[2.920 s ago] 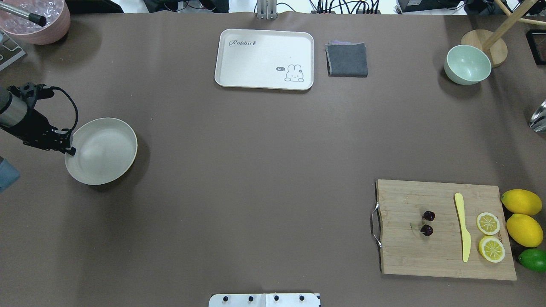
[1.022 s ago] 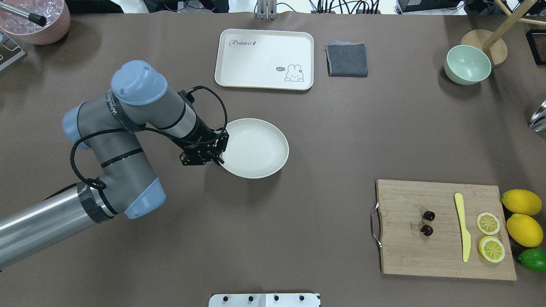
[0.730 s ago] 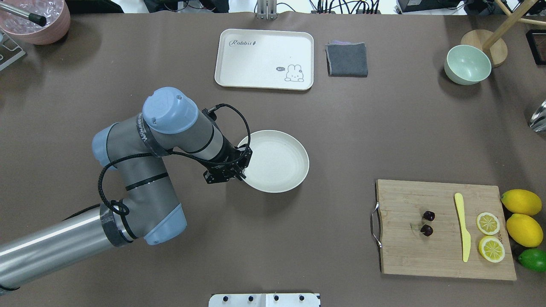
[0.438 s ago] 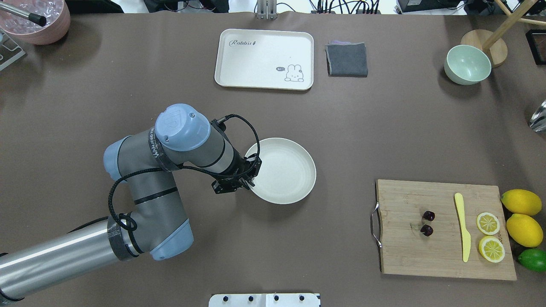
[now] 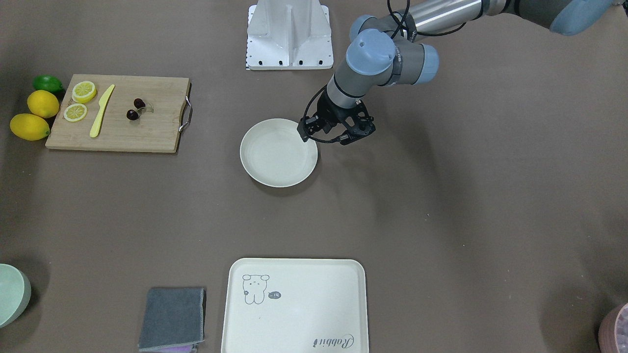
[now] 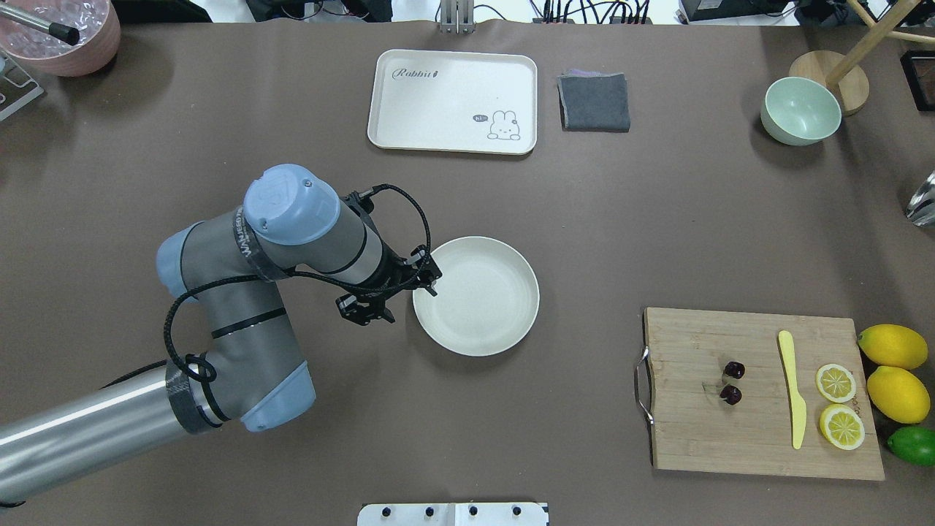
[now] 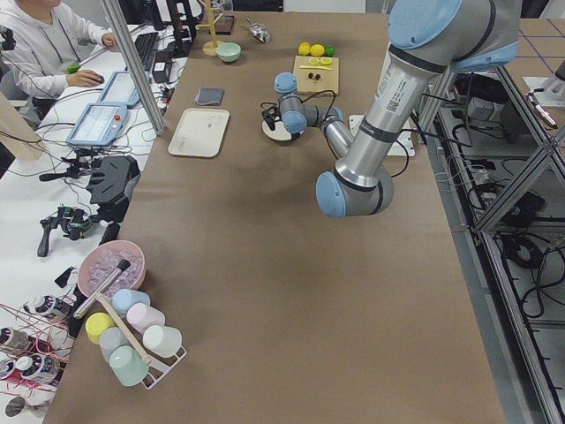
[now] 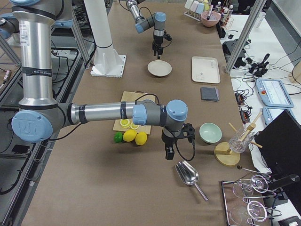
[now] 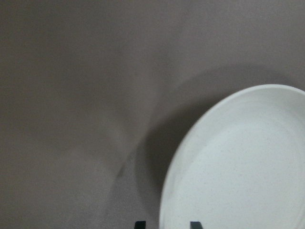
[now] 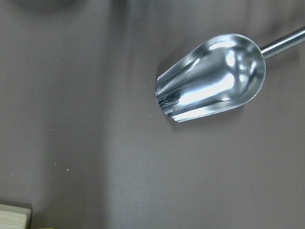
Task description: Place red cherry on plate
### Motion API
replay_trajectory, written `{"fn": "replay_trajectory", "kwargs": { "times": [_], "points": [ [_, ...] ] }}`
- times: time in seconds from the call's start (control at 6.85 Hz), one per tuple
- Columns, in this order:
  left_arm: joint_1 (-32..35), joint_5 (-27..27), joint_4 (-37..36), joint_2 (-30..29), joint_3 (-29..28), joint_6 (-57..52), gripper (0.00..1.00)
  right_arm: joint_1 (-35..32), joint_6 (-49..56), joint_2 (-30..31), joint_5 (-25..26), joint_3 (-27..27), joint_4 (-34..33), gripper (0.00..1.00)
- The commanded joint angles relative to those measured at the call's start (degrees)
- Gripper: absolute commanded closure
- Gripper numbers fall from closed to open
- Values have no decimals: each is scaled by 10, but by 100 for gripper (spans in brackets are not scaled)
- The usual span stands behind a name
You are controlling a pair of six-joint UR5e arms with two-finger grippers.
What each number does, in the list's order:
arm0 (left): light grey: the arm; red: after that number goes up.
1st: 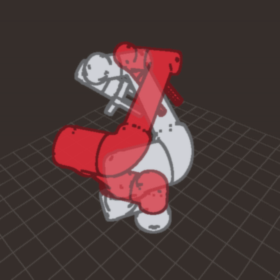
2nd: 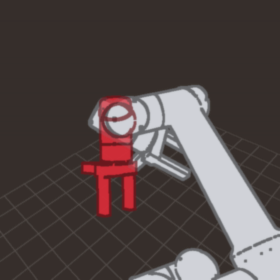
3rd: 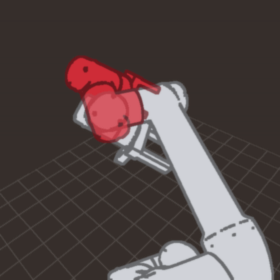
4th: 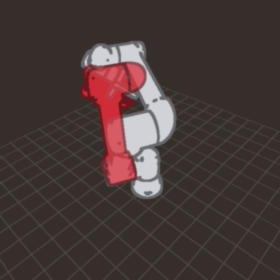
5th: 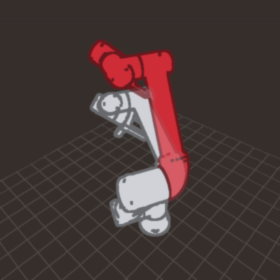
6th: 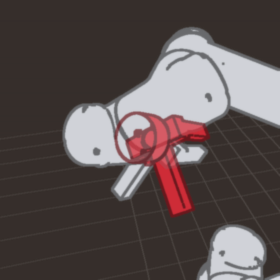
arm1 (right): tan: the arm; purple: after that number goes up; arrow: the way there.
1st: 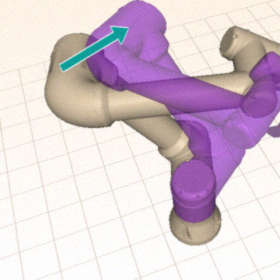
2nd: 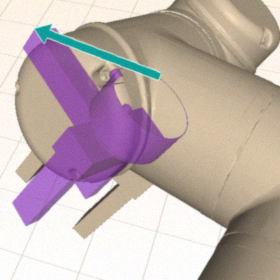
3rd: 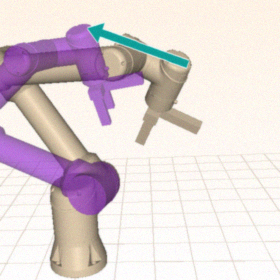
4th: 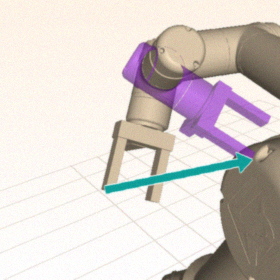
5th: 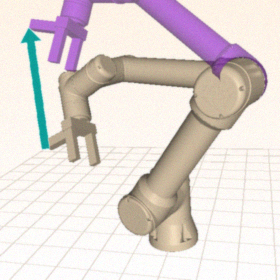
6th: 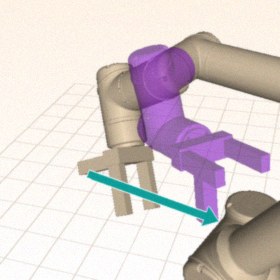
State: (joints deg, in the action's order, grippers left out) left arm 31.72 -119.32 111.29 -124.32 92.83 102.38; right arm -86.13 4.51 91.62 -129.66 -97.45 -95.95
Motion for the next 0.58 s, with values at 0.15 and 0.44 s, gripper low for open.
{"fn": "replay_trajectory", "kwargs": {
  "times": [0.15,0.44],
  "points": [
    [151,-124,-71,60,7,-193,1,0,-6,0,-16,5,-13,0],
    [224,-137,-152,120,25,-453,1,0,-6,0,-23,2,-33,0]
  ]
}}
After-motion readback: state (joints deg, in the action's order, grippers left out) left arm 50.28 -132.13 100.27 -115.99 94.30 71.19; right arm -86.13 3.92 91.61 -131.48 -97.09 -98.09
